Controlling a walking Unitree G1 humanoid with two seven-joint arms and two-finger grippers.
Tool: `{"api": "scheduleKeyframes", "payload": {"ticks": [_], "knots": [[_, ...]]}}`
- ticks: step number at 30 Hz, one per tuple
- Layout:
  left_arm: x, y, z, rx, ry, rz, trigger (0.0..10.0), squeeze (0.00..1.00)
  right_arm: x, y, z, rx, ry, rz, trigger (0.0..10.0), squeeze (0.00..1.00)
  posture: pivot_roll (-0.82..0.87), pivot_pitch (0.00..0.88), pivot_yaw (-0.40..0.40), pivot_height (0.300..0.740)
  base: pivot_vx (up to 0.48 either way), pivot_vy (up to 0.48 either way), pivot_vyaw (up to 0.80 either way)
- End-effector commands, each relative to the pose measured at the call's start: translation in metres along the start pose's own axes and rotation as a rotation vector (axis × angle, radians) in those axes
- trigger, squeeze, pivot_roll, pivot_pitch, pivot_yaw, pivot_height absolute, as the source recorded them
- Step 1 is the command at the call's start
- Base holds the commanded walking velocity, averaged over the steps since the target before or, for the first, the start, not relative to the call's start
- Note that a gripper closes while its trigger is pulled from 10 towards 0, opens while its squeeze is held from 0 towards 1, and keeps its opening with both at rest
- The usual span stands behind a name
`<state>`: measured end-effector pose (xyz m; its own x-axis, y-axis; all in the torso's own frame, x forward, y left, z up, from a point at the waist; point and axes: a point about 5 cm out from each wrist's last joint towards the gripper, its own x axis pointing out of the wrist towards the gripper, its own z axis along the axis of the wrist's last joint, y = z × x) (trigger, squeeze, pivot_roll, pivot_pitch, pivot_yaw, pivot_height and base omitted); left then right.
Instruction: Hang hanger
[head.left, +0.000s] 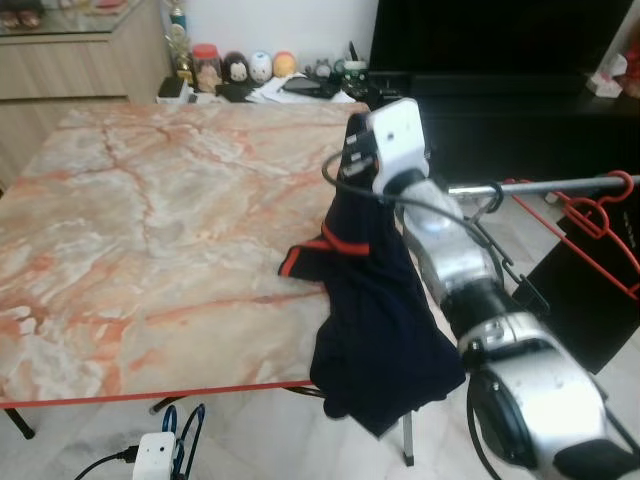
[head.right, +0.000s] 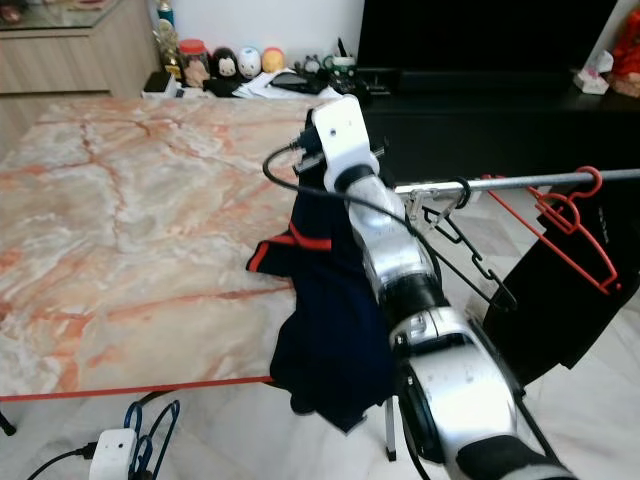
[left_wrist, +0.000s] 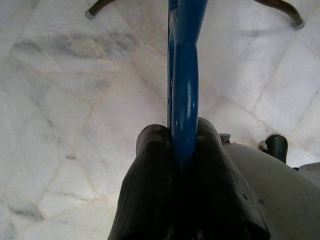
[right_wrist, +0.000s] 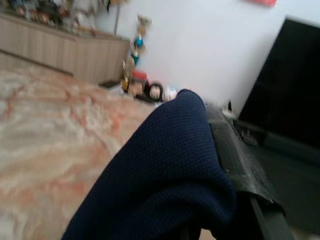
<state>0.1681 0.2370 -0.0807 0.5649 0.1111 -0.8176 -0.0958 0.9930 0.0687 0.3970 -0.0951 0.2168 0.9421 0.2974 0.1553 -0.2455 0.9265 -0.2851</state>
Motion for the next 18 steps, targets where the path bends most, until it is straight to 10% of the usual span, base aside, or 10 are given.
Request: {"api": "scheduleKeyframes", "payload": {"ticks": [1,15,16,17,18], "knots": [[0.0,-0.001,-0.004,0.018,0.023,-0.012,10.0,0.0,-0.002,-0.002,0.005,0.016,-0.01,-0.013,10.0,0.0,-0.07,0.0,-0.036,0.74,0.0,0.0,0.0],[-0.001,0.0,-0.006,0.02,0.037,-0.022,10.0,0.0,-0.065,-0.011,-0.042,0.08,0.266,-0.115,10.0,0.0,-0.08,0.0,-0.04,0.74,0.0,0.0,0.0],[-0.001,0.0,-0.006,0.022,0.038,-0.022,10.0,0.0,-0.07,-0.011,-0.044,0.077,0.285,-0.113,10.0,0.22,-0.08,0.0,-0.04,0.74,0.0,0.0,0.0],[-0.001,0.0,-0.006,0.022,0.038,-0.022,10.0,0.0,-0.07,-0.011,-0.044,0.077,0.285,-0.113,10.0,0.22,-0.08,0.0,-0.04,0.74,0.0,0.0,0.0],[-0.001,0.0,-0.007,0.023,0.039,-0.024,10.0,0.0,-0.077,-0.011,-0.047,0.077,0.316,-0.114,10.0,1.0,-0.08,0.0,-0.042,0.74,0.0,0.0,0.0]]}}
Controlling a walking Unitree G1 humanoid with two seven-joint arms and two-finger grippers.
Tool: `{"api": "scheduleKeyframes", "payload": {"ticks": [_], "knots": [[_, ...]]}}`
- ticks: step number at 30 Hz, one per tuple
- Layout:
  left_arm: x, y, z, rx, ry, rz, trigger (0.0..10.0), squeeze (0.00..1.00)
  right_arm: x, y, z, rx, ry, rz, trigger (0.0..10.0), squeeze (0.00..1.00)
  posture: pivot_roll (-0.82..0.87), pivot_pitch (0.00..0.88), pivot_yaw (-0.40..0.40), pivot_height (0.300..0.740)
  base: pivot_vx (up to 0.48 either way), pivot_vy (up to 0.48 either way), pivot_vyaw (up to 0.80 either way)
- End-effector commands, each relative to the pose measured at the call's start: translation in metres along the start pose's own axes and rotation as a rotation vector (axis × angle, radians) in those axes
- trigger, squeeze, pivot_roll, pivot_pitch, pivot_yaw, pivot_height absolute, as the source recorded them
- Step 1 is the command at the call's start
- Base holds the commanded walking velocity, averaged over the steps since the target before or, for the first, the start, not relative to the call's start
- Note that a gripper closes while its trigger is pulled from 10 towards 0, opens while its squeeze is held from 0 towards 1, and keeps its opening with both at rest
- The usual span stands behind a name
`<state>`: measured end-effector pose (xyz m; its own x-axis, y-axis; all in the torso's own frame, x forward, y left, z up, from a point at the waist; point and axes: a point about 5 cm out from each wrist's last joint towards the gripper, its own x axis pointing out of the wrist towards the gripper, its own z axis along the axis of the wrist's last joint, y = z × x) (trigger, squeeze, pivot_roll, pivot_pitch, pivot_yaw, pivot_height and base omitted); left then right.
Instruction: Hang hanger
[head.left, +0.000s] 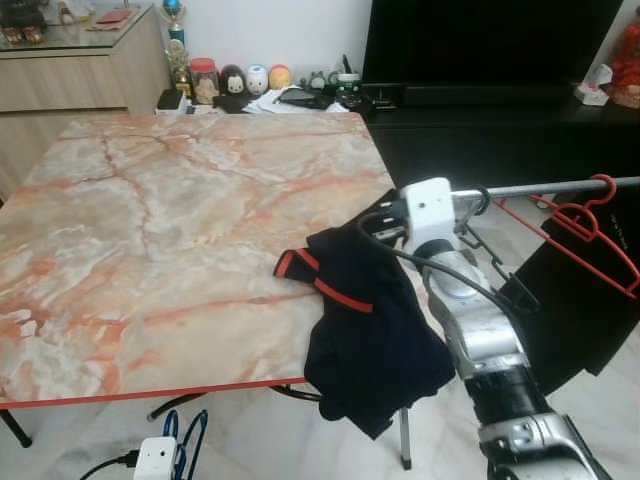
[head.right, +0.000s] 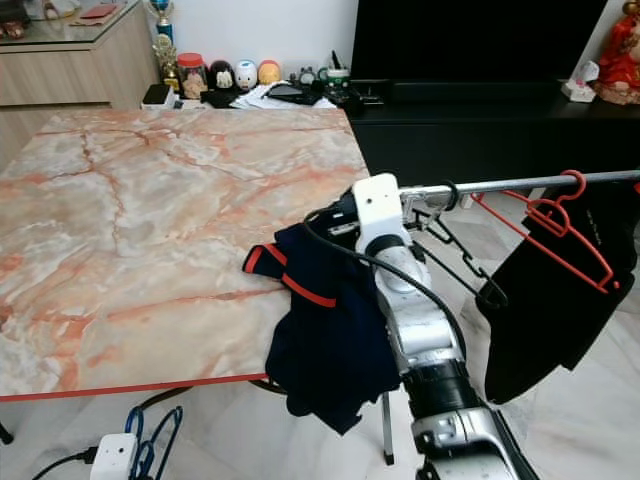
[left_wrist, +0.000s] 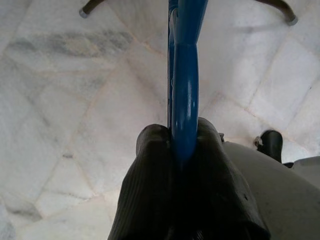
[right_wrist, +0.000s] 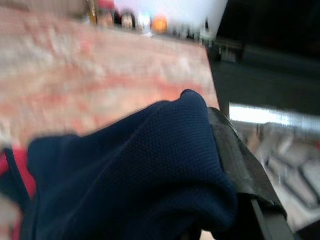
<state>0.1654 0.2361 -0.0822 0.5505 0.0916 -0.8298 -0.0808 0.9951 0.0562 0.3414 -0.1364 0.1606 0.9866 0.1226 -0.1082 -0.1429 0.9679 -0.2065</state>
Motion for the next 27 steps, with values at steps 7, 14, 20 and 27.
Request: {"api": "scheduleKeyframes", "payload": {"ticks": [7,14,20,27], "knots": [[-0.001,0.002,-0.004,0.03,0.024,-0.007,10.0,0.0,-0.021,-0.002,-0.007,0.011,0.086,0.004,10.0,1.0,-0.08,0.0,-0.04,0.74,0.0,0.0,0.0],[-0.001,0.003,-0.005,0.046,0.03,-0.003,10.0,0.0,-0.031,0.004,-0.008,0.028,0.115,0.02,10.0,1.0,-0.08,0.0,-0.038,0.74,0.0,0.0,0.0],[-0.001,0.003,-0.005,0.049,0.034,-0.008,10.0,0.0,-0.039,0.011,-0.007,0.03,0.13,0.04,10.0,1.0,-0.08,0.0,-0.044,0.74,0.0,0.0,0.0],[-0.001,0.002,-0.006,0.046,0.035,-0.016,10.0,0.0,-0.045,0.01,-0.01,0.035,0.134,0.024,10.0,1.0,-0.08,0.0,-0.045,0.74,0.0,0.0,0.0]]}}
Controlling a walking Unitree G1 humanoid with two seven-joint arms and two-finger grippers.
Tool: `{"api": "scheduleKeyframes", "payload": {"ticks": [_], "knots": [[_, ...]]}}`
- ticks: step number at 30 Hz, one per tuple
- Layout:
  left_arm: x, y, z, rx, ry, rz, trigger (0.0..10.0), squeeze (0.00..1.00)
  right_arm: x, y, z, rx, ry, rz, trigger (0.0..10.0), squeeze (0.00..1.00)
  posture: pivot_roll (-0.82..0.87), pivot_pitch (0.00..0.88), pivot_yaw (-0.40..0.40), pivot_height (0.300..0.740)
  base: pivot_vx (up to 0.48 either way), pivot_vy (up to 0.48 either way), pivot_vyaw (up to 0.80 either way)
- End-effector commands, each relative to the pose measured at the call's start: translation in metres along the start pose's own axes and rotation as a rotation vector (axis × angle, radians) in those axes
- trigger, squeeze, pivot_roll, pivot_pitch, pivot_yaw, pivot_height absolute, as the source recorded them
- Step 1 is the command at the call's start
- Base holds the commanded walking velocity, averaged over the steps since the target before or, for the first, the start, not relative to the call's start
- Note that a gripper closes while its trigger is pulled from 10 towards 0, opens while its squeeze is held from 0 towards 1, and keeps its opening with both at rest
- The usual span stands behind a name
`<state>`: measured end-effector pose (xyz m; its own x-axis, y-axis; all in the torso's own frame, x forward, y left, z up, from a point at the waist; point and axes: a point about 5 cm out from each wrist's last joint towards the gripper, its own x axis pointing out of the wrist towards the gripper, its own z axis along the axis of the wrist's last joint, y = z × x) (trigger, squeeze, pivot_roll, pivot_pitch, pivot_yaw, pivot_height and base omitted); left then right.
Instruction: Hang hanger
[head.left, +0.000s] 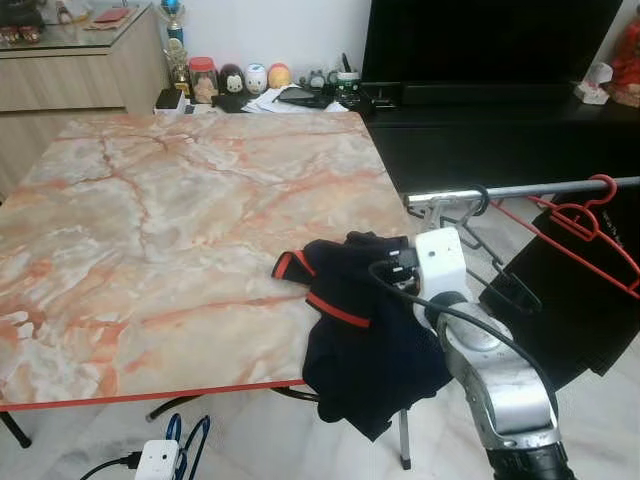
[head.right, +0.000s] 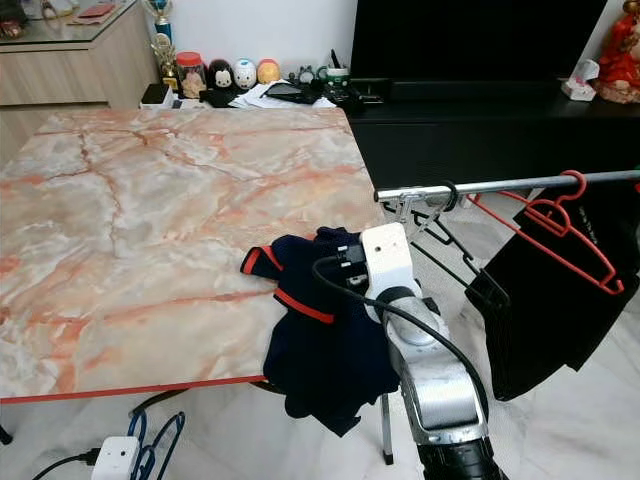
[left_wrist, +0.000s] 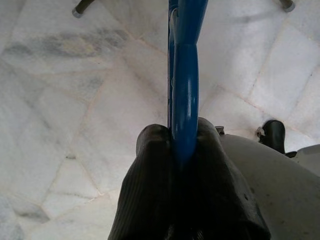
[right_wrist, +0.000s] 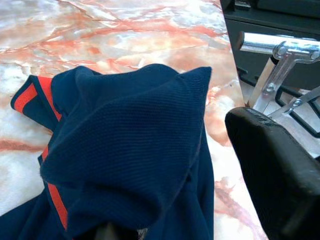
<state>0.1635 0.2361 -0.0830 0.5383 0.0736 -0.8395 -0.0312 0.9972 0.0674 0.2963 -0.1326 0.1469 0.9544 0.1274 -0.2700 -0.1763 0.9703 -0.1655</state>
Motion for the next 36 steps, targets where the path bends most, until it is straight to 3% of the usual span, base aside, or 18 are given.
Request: {"api": "scheduleKeyframes", "payload": {"ticks": [1,6,7,36], "knots": [[-0.0008,0.0013,-0.0046,-0.002,0.019,0.001,10.0,0.0,-0.0035,-0.0022,0.007,0.002,-0.031,-0.017,10.0,1.0,-0.08,0.0,-0.045,0.74,0.0,0.0,0.0],[-0.0009,0.001,-0.0052,-0.002,0.021,-0.002,10.0,0.0,-0.0027,-0.0009,0.0078,-0.016,-0.029,-0.021,10.0,1.0,-0.08,0.0,-0.047,0.74,0.0,0.0,0.0],[-0.0009,0.001,-0.0052,-0.004,0.021,-0.004,10.0,0.0,-0.0023,-0.0005,0.0071,-0.019,-0.027,-0.022,10.0,0.0,-0.08,0.0,-0.047,0.74,0.0,0.0,0.0],[-0.0005,0.0023,-0.0015,-0.004,0.017,-0.012,10.0,0.0,0.0015,0.0018,0.0103,-0.034,-0.031,-0.014,10.0,0.0,-0.08,0.0,-0.041,0.74,0.0,0.0,0.0]]}}
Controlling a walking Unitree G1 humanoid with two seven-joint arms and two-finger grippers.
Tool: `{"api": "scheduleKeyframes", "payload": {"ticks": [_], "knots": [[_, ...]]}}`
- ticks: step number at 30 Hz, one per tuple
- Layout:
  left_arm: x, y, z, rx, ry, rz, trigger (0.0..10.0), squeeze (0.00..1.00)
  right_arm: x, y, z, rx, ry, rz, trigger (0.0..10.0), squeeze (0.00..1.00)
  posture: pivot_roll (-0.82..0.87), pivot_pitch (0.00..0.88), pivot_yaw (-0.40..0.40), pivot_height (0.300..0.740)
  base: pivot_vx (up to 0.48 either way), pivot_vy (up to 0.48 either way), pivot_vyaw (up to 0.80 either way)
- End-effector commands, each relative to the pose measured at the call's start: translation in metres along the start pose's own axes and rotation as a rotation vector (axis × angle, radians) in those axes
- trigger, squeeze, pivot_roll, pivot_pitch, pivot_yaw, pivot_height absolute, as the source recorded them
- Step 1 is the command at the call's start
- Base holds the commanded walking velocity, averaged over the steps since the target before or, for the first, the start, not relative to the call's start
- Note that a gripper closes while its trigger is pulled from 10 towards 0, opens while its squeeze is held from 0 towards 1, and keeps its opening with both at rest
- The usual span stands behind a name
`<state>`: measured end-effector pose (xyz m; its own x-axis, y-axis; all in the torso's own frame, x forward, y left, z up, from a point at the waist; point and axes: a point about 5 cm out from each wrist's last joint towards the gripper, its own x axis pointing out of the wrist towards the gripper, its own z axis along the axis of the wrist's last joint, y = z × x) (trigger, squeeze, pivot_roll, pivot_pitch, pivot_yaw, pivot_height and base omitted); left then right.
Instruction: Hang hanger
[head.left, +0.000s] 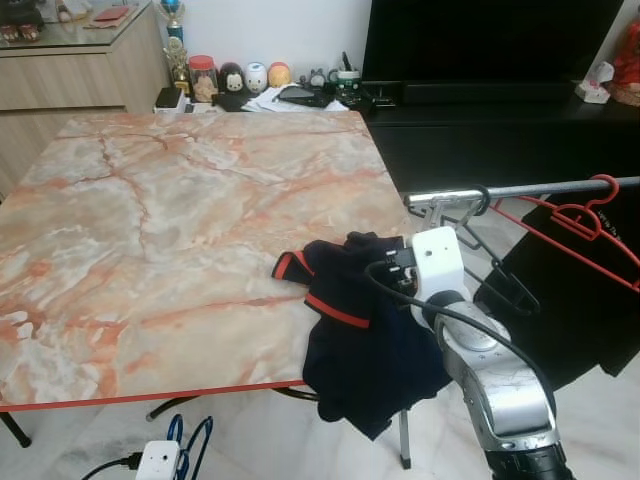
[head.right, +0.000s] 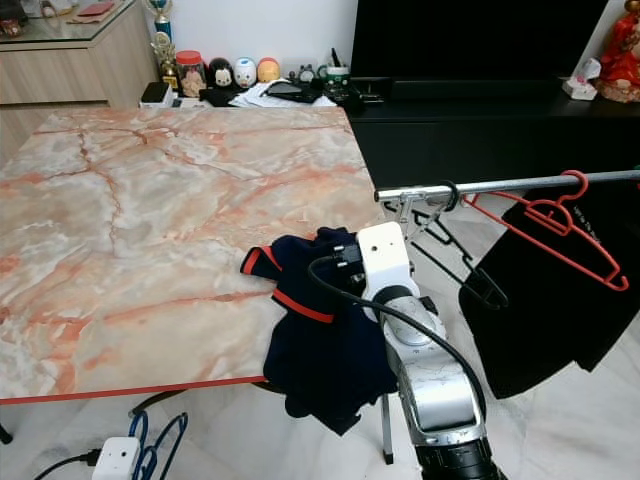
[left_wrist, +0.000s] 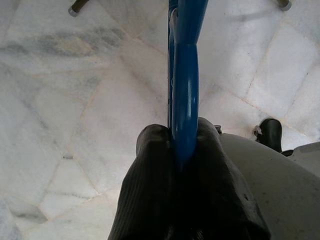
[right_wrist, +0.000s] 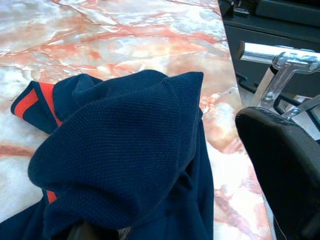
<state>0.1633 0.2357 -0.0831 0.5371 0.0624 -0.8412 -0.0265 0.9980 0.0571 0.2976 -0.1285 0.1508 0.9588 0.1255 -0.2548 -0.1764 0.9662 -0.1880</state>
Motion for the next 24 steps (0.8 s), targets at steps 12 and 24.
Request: {"api": "scheduleKeyframes", "payload": {"ticks": [12,24], "knots": [[-0.0003,0.0031,0.0001,0.002,0.013,-0.002,10.0,0.0,0.0018,-0.0004,0.0061,-0.014,-0.018,-0.009,10.0,0.0,-0.08,0.0,-0.038,0.74,-0.233,0.0,0.0],[-0.0002,0.0032,0.0008,0.007,0.014,-0.004,10.0,0.0,0.0022,-0.0007,0.0061,-0.017,-0.015,-0.013,10.0,0.0,-0.07,0.0,-0.038,0.74,-0.29,0.0,0.0]]}}
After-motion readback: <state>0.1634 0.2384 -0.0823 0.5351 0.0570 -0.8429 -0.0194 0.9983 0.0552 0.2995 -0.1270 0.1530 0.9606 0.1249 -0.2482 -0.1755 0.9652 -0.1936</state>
